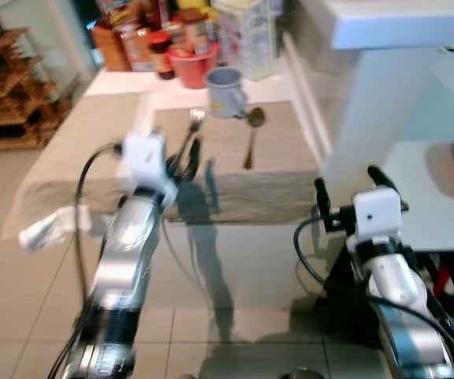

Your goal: Setting the table

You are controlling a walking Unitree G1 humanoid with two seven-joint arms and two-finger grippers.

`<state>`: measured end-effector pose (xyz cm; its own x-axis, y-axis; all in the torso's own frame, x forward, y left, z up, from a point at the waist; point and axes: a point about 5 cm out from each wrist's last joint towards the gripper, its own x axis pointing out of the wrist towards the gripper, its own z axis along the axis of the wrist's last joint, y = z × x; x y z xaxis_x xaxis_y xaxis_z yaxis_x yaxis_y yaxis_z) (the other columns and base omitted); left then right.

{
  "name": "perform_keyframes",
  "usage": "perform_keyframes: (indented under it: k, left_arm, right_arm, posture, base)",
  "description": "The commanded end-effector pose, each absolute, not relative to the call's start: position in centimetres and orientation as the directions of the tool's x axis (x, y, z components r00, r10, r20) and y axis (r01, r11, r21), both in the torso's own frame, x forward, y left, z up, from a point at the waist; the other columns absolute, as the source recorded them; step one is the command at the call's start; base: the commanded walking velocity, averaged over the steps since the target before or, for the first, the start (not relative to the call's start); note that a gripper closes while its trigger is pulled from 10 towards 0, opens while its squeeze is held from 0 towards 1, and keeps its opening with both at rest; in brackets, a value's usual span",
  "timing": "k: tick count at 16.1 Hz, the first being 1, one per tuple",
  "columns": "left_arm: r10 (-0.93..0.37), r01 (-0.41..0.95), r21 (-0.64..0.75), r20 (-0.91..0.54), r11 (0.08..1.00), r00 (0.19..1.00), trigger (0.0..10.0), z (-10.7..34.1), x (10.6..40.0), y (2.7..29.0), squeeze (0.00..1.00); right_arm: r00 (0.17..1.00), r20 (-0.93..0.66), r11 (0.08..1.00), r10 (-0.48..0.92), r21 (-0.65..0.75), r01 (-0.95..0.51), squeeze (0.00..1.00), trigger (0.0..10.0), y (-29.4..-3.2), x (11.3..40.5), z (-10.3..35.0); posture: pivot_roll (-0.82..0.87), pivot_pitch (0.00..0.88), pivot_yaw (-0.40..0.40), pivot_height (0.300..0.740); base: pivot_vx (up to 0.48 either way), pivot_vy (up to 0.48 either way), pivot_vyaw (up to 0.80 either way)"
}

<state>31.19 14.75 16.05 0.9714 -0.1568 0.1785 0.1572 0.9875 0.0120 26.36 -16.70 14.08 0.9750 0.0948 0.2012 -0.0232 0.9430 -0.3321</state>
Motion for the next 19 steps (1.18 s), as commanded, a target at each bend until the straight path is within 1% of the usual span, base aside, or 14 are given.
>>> perform_keyframes:
  k: [1, 3, 5, 6, 7, 9, 10, 12, 14, 19]
  left_arm:
    - [-0.129, 0.123, 0.043, 0.227, 0.992, 0.965, 10.0, 17.5, 30.4, 15.6, 0.00]
    - [-0.090, 0.085, 0.038, 0.172, 0.996, 0.981, 10.0, 16.5, 27.8, 17.2, 0.00]
    - [-0.066, 0.063, 0.053, 0.049, 0.997, 0.997, 10.0, 14.0, 24.0, 18.8, 0.00]
    - [-0.059, 0.059, 0.049, -0.007, 0.997, 0.998, 10.0, 12.6, 22.4, 19.1, 0.00]
    - [-0.057, 0.058, 0.056, -0.018, 0.997, 0.998, 10.0, 12.4, 22.3, 18.9, 0.00]
    - [-0.076, 0.076, 0.055, -0.004, 0.996, 0.997, 10.0, 13.1, 23.0, 18.1, 0.00]
    - [-0.086, 0.085, 0.055, 0.008, 0.995, 0.996, 10.0, 13.8, 23.7, 17.7, 0.00]
    - [-0.096, 0.096, 0.041, 0.009, 0.995, 0.995, 10.0, 14.1, 24.4, 17.5, 0.00]
    - [-0.090, 0.088, 0.064, 0.026, 0.994, 0.996, 10.0, 14.5, 24.9, 17.4, 0.00]
    - [-0.097, 0.095, 0.071, 0.027, 0.993, 0.995, 10.0, 15.1, 26.2, 16.8, 0.00]
  right_arm:
    - [0.971, 0.206, 0.944, 0.125, -0.325, -0.053, 0.00, 10.0, -16.1, 26.6, 14.0]
    - [0.965, 0.221, 0.943, 0.139, -0.328, -0.061, 0.00, 10.0, -16.0, 26.7, 14.4]
    - [0.965, 0.218, 0.942, 0.147, -0.328, -0.069, 0.00, 10.0, -16.3, 26.1, 14.4]
    - [0.969, 0.197, 0.941, 0.149, -0.330, -0.077, 0.00, 10.0, -16.5, 25.5, 13.9]
    - [0.970, 0.191, 0.943, 0.150, -0.324, -0.082, 0.00, 10.0, -16.6, 25.2, 13.7]
    - [0.969, 0.192, 0.943, 0.157, -0.320, -0.089, 0.00, 10.0, -16.2, 25.3, 13.7]
    - [0.970, 0.182, 0.939, 0.163, -0.332, -0.095, 0.00, 10.0, -16.0, 25.7, 13.7]
    - [0.973, 0.175, 0.942, 0.152, -0.323, -0.089, 0.00, 10.0, -16.1, 26.0, 13.6]
    - [0.972, 0.186, 0.941, 0.144, -0.329, -0.076, 0.00, 10.0, -16.2, 26.0, 13.7]
    - [0.971, 0.185, 0.939, 0.151, -0.332, -0.083, 0.00, 10.0, -16.1, 26.3, 13.6]
  posture:
    - [-0.09, 0.000, 0.063, 0.740]
    - [-0.09, 0.000, 0.061, 0.740]
    - [-0.08, 0.000, 0.065, 0.740]
    - [-0.08, 0.000, 0.063, 0.740]
    - [-0.08, 0.000, 0.059, 0.740]
    - [-0.08, 0.000, 0.060, 0.740]
    - [-0.09, 0.000, 0.061, 0.740]
    - [-0.09, 0.000, 0.061, 0.740]
    - [-0.09, 0.000, 0.062, 0.740]
    - [-0.10, 0.000, 0.063, 0.740]
  base:
    - [0.000, 0.000, 0.00]
    - [0.000, 0.000, 0.00]
    - [0.000, 0.000, 0.00]
    - [0.000, 0.000, 0.00]
    - [0.000, 0.000, 0.00]
    - [0.000, 0.000, 0.00]
    - [0.000, 0.000, -0.80]
    - [0.000, 0.448, -0.80]
    - [0.000, 0.394, -0.63]
    - [0.000, 0.000, 0.00]
